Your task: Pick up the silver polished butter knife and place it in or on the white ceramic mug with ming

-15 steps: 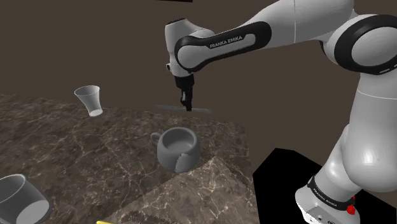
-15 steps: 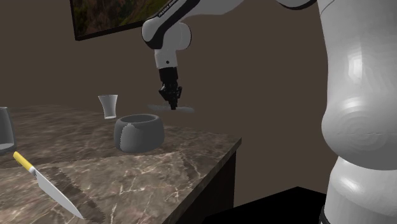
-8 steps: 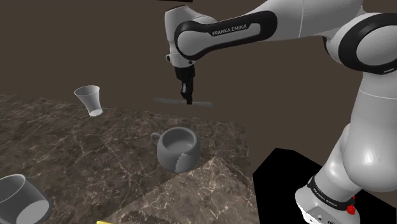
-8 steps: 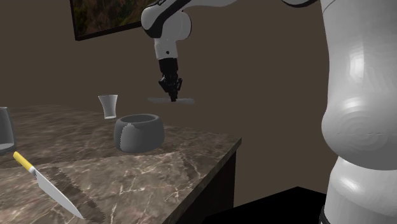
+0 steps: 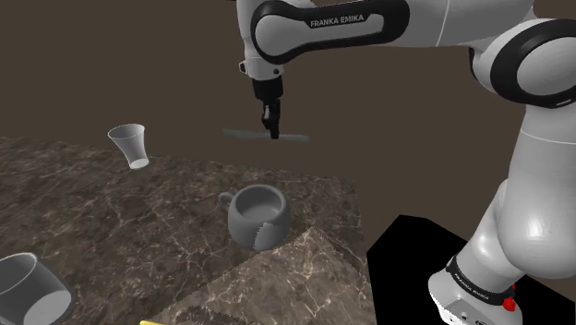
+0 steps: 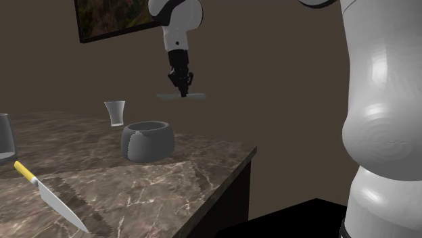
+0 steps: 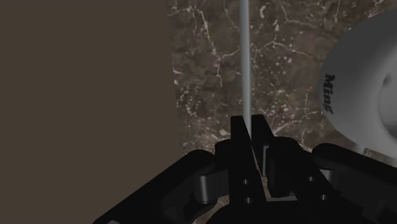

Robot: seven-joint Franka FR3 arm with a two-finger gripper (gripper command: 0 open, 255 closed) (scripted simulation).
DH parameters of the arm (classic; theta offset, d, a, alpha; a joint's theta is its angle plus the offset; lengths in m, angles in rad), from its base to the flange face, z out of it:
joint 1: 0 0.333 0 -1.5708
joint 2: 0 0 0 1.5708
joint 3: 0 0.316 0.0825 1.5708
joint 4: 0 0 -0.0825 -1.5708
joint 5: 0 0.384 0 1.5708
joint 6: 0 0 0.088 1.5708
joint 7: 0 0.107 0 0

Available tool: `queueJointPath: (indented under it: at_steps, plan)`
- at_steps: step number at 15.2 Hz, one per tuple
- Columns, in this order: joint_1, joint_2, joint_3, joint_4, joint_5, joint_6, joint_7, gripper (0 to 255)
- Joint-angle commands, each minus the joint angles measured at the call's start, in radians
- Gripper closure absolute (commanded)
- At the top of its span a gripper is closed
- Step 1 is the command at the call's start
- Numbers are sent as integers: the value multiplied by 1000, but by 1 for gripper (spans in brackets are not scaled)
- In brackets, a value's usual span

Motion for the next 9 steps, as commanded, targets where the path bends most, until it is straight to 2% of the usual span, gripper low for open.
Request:
queueJointPath:
  at_steps: [1, 9]
  plan:
    - [0, -1, 0, 14, 0, -16, -2, 255]
    - [94, -81, 67, -71, 25, -21, 159, 255]
